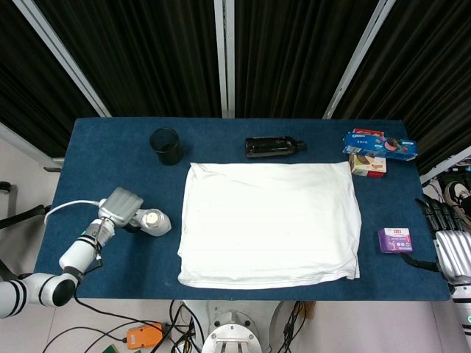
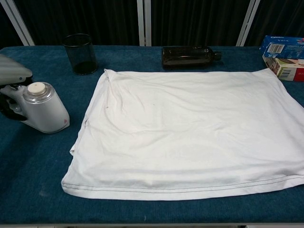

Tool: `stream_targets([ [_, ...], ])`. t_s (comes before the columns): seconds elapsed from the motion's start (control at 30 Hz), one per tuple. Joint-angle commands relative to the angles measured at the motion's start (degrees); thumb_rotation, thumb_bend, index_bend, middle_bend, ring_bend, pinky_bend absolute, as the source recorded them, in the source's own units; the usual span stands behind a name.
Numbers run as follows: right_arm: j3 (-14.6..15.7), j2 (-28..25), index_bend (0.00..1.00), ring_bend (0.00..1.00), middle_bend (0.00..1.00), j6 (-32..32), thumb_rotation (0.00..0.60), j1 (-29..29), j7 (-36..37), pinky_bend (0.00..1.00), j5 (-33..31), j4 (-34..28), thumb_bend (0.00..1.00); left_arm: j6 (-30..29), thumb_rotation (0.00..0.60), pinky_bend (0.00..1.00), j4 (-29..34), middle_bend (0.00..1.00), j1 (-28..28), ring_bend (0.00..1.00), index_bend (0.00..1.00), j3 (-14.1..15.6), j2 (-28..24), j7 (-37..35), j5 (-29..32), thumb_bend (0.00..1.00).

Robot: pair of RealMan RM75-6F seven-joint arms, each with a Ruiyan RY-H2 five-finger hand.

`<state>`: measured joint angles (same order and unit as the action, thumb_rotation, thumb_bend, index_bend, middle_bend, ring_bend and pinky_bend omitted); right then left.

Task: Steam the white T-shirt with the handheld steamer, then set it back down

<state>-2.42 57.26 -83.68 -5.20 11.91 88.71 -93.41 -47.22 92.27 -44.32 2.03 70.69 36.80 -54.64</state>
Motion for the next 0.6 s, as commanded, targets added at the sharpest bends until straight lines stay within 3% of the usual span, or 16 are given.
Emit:
stream_targets([
  [0.03,-0.03,-0.03,0.0,0.0,0.0,-0.24,0.6,0.05,0.08,0.03,0.17,0.06,0.18,2.58,0.501,0.68,1.98,0.84,-0.33,0.76,0.73,-1.58,-2.04,-5.21,0.7,0.57],
  [0.47,0.38,-0.79,0.0,0.0,0.0,-0.33,0.6,0.2,-0.98,0.03,0.79,-1.04,0.18,7.89,0.5,0.71,4.41,0.89,-1.31,0.8,0.76,-8.66,-4.74,-24.36,-2.54,0.66],
  [0.6,1.42,-0.34,0.0,0.0,0.0,2.52,0.6,-0.95,-2.29,0.03,1.68,-1.24,0.18,8.82,0.461,0.71,4.52,0.89,-1.16,0.8,0.76,-10.43,-3.3,-30.46,-4.2,0.66],
])
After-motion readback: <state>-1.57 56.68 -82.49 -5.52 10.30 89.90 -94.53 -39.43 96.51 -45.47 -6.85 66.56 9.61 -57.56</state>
